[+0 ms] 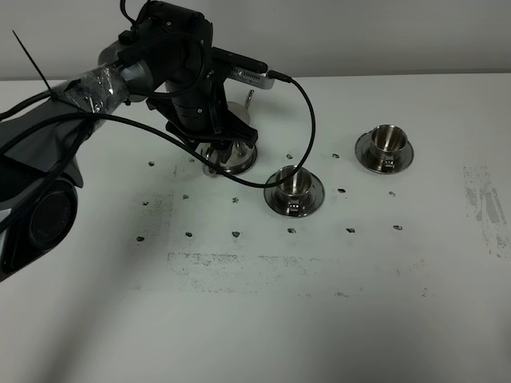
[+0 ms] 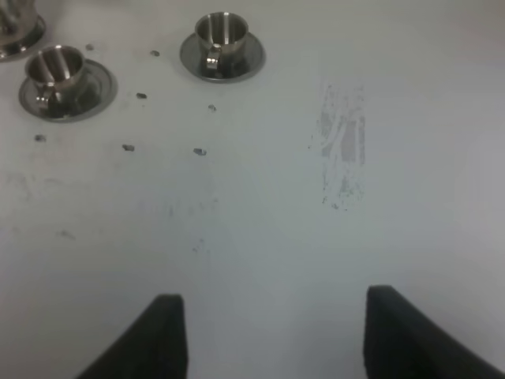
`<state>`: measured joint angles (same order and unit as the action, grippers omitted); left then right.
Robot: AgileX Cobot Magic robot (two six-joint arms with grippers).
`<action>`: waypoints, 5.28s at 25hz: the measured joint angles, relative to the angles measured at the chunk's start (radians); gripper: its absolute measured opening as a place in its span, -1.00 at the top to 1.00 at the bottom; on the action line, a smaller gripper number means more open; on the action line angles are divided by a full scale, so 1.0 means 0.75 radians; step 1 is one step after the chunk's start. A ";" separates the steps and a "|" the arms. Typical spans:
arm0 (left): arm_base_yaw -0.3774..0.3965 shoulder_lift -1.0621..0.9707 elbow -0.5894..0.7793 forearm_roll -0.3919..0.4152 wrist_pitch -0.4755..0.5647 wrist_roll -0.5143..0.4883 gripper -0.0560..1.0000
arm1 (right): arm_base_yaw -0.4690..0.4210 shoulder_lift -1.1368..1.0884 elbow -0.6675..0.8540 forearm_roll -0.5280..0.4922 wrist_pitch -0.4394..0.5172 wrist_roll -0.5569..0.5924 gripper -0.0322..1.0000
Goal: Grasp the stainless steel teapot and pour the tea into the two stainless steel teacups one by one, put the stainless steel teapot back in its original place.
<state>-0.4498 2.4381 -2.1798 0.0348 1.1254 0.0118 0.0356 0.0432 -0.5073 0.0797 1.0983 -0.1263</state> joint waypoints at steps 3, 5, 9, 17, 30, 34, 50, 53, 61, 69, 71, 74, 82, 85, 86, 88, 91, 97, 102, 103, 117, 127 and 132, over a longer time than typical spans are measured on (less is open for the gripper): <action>0.000 0.000 0.000 0.000 0.000 -0.016 0.05 | 0.000 0.000 0.000 0.000 0.000 0.000 -0.04; 0.000 0.000 0.000 0.000 0.000 -0.016 0.19 | 0.000 0.000 0.000 0.000 0.000 0.000 -0.04; 0.000 0.000 0.000 0.000 -0.001 -0.016 0.53 | 0.000 0.000 0.000 0.000 0.000 0.000 -0.04; -0.001 0.000 0.000 0.000 -0.005 -0.016 0.53 | 0.000 0.000 0.000 0.000 0.000 0.000 -0.04; -0.001 0.011 -0.022 -0.027 -0.022 -0.027 0.53 | 0.000 0.000 0.000 -0.001 0.000 0.000 -0.04; -0.001 0.017 -0.041 -0.027 -0.003 -0.016 0.53 | 0.000 0.000 0.000 -0.001 0.000 0.000 -0.04; -0.004 0.026 -0.199 -0.031 0.080 0.122 0.53 | 0.000 0.000 0.000 0.000 0.001 0.000 -0.04; -0.004 0.026 -0.275 -0.031 0.082 0.266 0.53 | 0.000 0.000 0.000 0.000 0.001 0.000 -0.04; -0.005 0.026 -0.359 -0.070 0.082 0.692 0.53 | 0.000 0.000 0.000 0.000 0.001 0.000 -0.04; -0.006 0.026 -0.359 -0.085 0.082 0.966 0.53 | 0.000 0.000 0.000 0.000 0.001 0.000 -0.04; -0.006 0.026 -0.359 -0.085 0.081 1.026 0.53 | 0.000 0.000 0.000 0.000 0.001 0.000 -0.04; -0.006 0.026 -0.359 -0.085 0.079 1.102 0.53 | 0.000 0.000 0.000 0.000 0.001 0.000 -0.04; -0.029 0.026 -0.359 -0.092 0.014 1.216 0.53 | 0.000 0.000 0.000 0.001 0.001 0.000 -0.04; -0.036 0.026 -0.359 -0.099 -0.012 1.223 0.53 | 0.000 0.000 0.000 0.001 0.001 0.000 -0.04; -0.036 0.026 -0.359 -0.099 -0.017 1.224 0.53 | 0.000 0.000 0.000 0.001 0.001 0.000 -0.04; -0.036 0.026 -0.359 -0.099 -0.026 1.234 0.53 | 0.000 0.000 0.000 0.001 0.001 0.000 -0.04; -0.036 0.026 -0.359 -0.099 -0.039 1.258 0.53 | 0.000 0.000 0.000 0.001 0.001 0.000 -0.04; -0.036 0.026 -0.359 -0.111 -0.111 1.340 0.53 | 0.000 0.000 0.000 0.001 0.001 -0.001 -0.04; -0.040 0.026 -0.359 -0.116 -0.129 1.421 0.53 | 0.000 0.000 0.000 -0.056 0.001 -0.001 -0.04; -0.041 0.026 -0.359 -0.116 -0.129 1.441 0.53 | 0.000 0.000 0.000 -0.066 0.001 -0.001 -0.04; -0.068 0.098 -0.361 -0.138 -0.282 1.555 0.53 | 0.000 0.000 0.000 -0.086 0.000 0.000 -0.04; -0.098 0.193 -0.361 -0.160 -0.446 1.602 0.53 | 0.000 0.000 0.000 -0.092 0.000 -0.001 -0.04; -0.108 0.234 -0.361 -0.160 -0.521 1.613 0.53 | 0.000 0.000 0.000 -0.093 0.000 -0.001 -0.04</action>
<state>-0.5310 2.6137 -2.4506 -0.0850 0.7347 1.2219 0.0356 0.0432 -0.5073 0.0097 1.0982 -0.1271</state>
